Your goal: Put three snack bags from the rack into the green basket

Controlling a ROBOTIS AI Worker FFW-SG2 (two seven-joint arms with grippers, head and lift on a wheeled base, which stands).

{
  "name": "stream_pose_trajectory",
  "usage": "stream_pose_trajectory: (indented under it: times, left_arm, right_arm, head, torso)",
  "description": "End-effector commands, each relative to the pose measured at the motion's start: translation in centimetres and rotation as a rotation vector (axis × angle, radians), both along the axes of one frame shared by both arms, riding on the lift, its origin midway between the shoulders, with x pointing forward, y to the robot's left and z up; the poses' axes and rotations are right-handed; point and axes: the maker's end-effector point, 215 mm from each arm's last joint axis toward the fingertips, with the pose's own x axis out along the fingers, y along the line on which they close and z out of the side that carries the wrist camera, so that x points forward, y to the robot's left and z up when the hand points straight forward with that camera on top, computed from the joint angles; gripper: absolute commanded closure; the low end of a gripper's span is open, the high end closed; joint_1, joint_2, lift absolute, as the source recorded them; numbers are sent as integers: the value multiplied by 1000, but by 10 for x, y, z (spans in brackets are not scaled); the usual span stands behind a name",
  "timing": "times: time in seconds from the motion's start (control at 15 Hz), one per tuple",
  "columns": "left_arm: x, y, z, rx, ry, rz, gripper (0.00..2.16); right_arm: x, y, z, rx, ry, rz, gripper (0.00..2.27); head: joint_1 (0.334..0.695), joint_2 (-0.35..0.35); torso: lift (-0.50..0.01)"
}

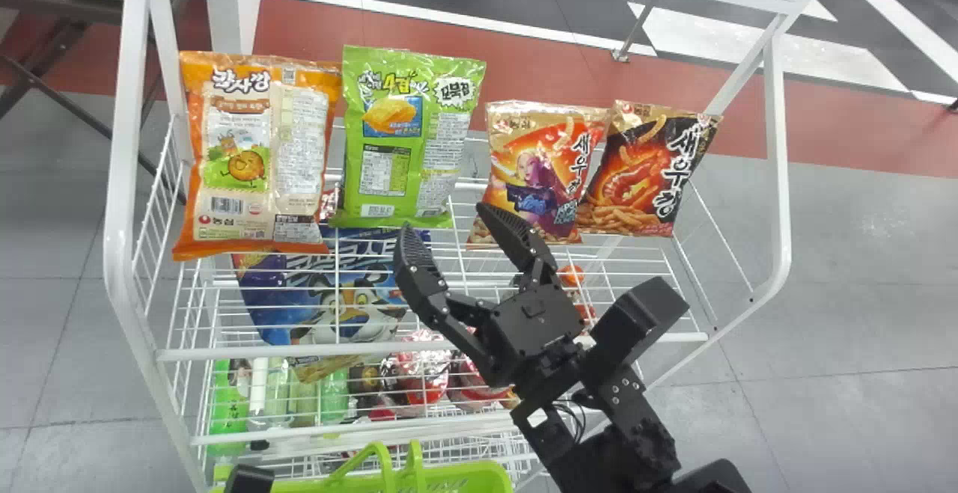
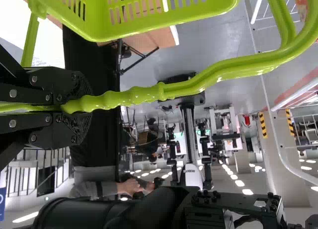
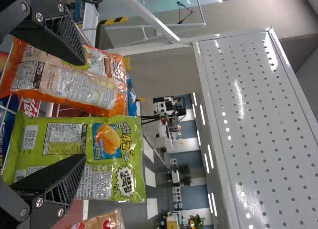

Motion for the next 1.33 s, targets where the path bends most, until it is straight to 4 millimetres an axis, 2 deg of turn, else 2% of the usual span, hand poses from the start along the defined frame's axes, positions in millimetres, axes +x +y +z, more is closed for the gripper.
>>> stream_pose_trajectory:
  times: [0.0, 0.27, 0.33, 0.6, 0.73, 1.0, 1.13, 1.27]
  left_arm:
    - [1, -2, 2, -11, -1, 4, 1332]
    - [-1, -3, 8, -35, 13, 5, 1332]
    - [0, -2, 9, -38, 12, 6, 1332]
    - [-3, -2, 12, -48, 28, 5, 1332]
    - [-4, -3, 12, -52, 30, 4, 1332]
    - [-4, -3, 14, -59, 34, 4, 1332]
    - [-4, -4, 14, -62, 29, 1, 1332]
    - [-3, -4, 14, -63, 30, 1, 1332]
  right_arm:
    - [1, 1, 0, -1, -2, 3, 171]
    - [8, 3, -3, -12, 4, 7, 171]
    - [12, 8, -10, -19, 25, 18, 171]
    - [37, 52, -28, -45, 69, 71, 171]
    - [55, 72, -35, -66, 85, 85, 171]
    - [97, 109, -47, -83, 123, 112, 171]
    - [117, 121, -45, -92, 117, 113, 171]
    - [137, 133, -53, -105, 158, 121, 167]
  head:
    - [695, -350]
    - [695, -350]
    - [695, -350]
    - [695, -350]
    - [695, -350]
    - [695, -271]
    - [695, -234]
    - [695, -191]
  torso:
    - [0]
    - [0]
    - [0]
    - [0]
    - [0]
    - [0]
    - [0]
    - [0]
